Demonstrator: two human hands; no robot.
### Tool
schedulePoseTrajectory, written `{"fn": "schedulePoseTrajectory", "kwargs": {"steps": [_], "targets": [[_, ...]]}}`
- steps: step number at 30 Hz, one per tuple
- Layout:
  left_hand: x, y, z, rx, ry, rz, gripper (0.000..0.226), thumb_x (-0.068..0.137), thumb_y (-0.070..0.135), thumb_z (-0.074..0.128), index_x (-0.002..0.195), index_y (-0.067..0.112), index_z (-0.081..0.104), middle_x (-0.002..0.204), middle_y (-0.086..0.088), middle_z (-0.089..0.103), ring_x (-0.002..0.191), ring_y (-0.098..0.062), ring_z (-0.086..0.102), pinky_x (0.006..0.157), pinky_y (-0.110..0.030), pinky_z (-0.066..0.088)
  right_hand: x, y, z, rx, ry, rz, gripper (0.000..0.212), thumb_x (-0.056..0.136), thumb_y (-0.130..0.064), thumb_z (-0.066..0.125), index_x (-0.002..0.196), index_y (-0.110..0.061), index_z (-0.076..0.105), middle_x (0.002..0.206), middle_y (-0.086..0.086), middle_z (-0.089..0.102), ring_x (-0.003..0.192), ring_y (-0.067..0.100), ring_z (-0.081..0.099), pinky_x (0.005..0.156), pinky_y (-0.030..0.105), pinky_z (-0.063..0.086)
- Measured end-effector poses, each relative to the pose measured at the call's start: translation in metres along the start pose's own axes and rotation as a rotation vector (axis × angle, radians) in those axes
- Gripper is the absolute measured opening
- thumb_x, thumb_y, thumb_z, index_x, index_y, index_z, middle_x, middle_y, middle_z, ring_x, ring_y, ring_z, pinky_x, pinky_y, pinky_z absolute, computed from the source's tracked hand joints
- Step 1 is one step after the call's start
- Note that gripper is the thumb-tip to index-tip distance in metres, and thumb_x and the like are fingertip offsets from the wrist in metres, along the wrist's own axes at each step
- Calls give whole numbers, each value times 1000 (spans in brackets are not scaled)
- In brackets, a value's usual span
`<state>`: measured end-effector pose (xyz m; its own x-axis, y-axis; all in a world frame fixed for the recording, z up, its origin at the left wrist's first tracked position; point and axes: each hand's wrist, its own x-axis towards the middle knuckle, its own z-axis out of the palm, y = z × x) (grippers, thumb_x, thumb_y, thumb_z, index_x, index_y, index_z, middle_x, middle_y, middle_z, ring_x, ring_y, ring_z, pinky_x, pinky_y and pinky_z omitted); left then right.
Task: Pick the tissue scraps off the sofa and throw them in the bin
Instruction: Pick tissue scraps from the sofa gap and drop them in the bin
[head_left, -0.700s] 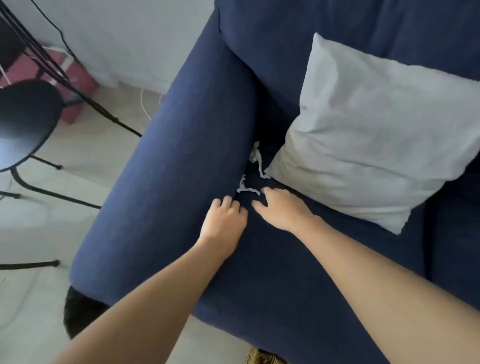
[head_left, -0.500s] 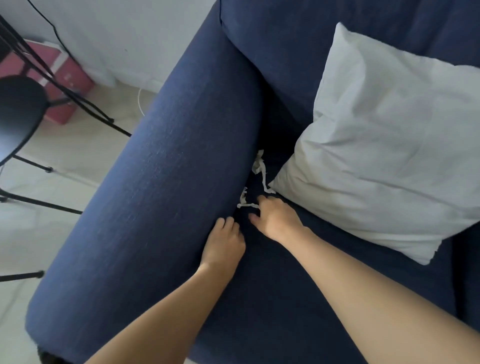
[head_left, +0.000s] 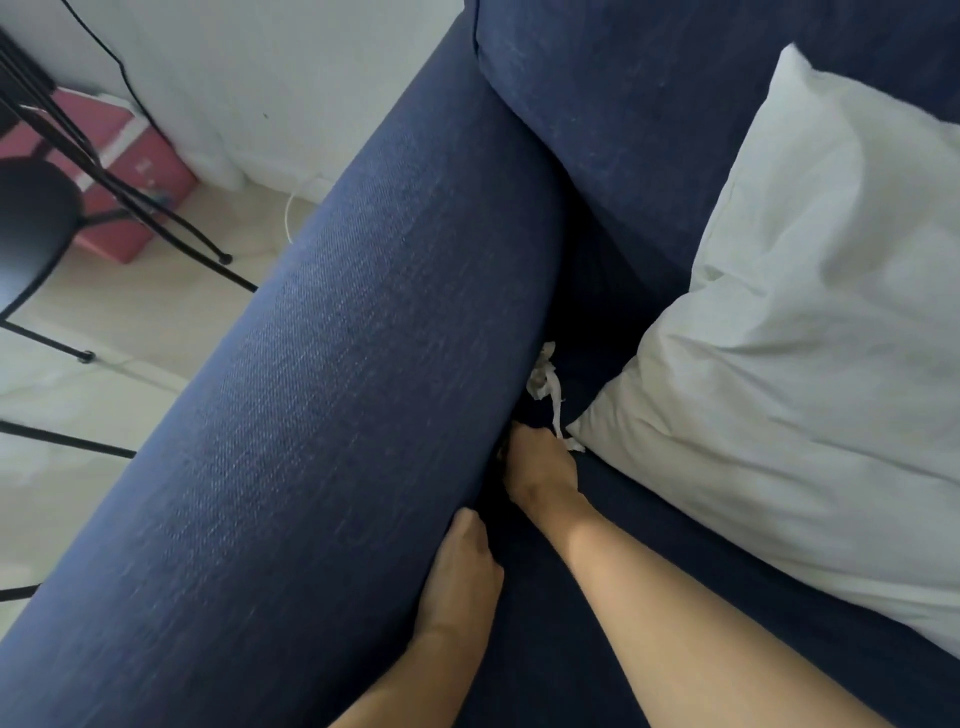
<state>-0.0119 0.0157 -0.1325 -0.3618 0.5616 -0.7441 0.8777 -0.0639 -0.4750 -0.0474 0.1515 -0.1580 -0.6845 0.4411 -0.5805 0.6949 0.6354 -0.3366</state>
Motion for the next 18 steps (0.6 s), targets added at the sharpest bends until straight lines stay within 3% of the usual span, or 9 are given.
{"fn": "schedulePoseTrajectory", "kwargs": {"steps": [3,7,10,12,15,18], "targets": [[-3,-3,-4,-43,20,35,30,95,30,53,118,11,59,108,-15,56,102,-28,48,96,-42,31,-7,-1,2,-19,30,13,19,95,5,54,106,-4,67,109,16,71,98,29,70,66,30,47],[-18,-8,-12,-272,74,1,17,94,12,53,105,7,65,105,-18,54,96,-29,49,90,-42,36,-19,2,1,32,57,12,19,94,6,54,96,-5,69,98,16,72,87,28,71,63,31,51],[-38,-15,-19,-508,122,-33,20,92,-3,48,100,2,66,113,-21,51,100,-33,50,89,-44,39,-39,7,-5,170,114,15,20,98,-8,53,88,-9,71,84,10,72,74,24,69,62,33,55],[-56,-26,-26,-594,146,-62,24,92,-4,47,107,1,64,121,-21,48,106,-34,49,92,-43,39,-59,14,-13,274,144,15,25,100,-20,54,84,-11,71,76,5,70,69,21,68,65,38,58],[-88,-46,-38,-813,187,-134,30,87,-6,53,115,4,60,129,-16,43,114,-31,47,96,-40,41,-92,20,-30,384,183,21,26,100,-32,55,89,-14,71,76,4,71,68,19,69,66,46,61],[-122,-80,-48,-1089,344,-242,22,85,-7,57,96,12,56,113,-8,42,96,-22,49,78,-33,44,-116,6,-65,478,208,3,19,101,-22,54,109,-15,69,90,7,74,72,16,74,59,40,64]]}}
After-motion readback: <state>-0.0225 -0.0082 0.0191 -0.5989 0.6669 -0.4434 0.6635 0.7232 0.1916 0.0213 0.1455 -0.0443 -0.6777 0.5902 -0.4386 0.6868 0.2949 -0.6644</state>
